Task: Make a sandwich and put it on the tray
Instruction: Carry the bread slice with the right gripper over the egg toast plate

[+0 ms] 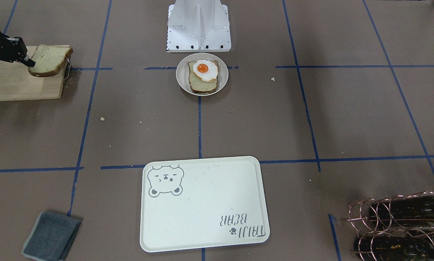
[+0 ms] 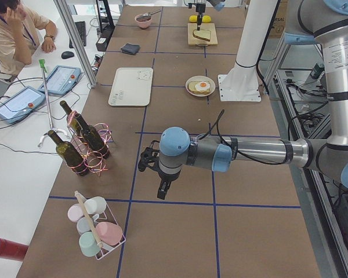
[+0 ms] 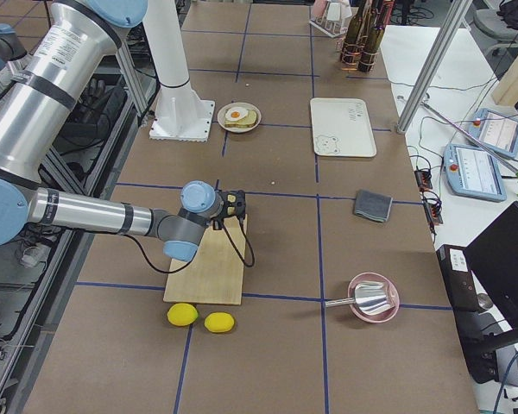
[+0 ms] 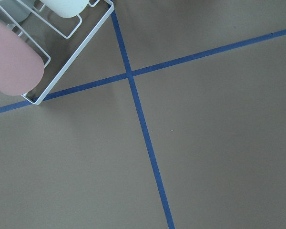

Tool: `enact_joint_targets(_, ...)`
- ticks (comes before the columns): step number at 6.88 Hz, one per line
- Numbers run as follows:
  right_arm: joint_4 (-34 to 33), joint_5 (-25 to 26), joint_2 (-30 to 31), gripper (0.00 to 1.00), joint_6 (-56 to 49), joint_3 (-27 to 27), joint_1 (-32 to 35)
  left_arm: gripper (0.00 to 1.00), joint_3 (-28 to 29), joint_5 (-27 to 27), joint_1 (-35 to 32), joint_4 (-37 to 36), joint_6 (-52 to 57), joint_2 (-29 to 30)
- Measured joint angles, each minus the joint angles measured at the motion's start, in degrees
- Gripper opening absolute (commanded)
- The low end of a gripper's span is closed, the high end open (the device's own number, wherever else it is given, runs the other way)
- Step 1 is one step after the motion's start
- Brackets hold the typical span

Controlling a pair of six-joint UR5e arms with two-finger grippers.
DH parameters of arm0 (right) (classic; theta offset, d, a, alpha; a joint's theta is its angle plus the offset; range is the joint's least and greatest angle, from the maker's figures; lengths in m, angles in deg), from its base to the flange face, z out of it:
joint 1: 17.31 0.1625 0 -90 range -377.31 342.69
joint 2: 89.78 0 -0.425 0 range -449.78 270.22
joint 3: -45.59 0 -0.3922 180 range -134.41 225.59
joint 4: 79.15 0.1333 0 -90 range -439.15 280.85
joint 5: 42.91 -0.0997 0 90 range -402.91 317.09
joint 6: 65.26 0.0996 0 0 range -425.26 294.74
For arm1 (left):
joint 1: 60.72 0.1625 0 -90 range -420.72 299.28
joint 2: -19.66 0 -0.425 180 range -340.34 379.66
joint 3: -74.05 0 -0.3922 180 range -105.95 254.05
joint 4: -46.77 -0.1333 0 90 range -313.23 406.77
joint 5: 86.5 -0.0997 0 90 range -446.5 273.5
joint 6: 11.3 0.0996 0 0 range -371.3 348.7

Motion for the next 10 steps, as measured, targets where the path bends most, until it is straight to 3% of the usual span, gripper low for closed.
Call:
enact_joint_targets(2, -2.13, -5.57, -6.95, 0.00, -0.01, -0.16, 3.77, 1.00, 0.07, 0.34, 0.00, -0.02, 0.00, 0.00)
enact_joint_targets(6, -21.85, -5.94, -31.90, 0.00, 0.57, -0.50, -2.67, 1.00, 0.11, 1.20, 0.00, -0.11, 0.00, -0.02)
enact_joint_targets(10, -40.61, 11.10, -48.27, 0.00, 4.89, -0.85, -19.06, 1.00, 0.53, 1.27, 0.00, -0.09, 0.00, -0.02)
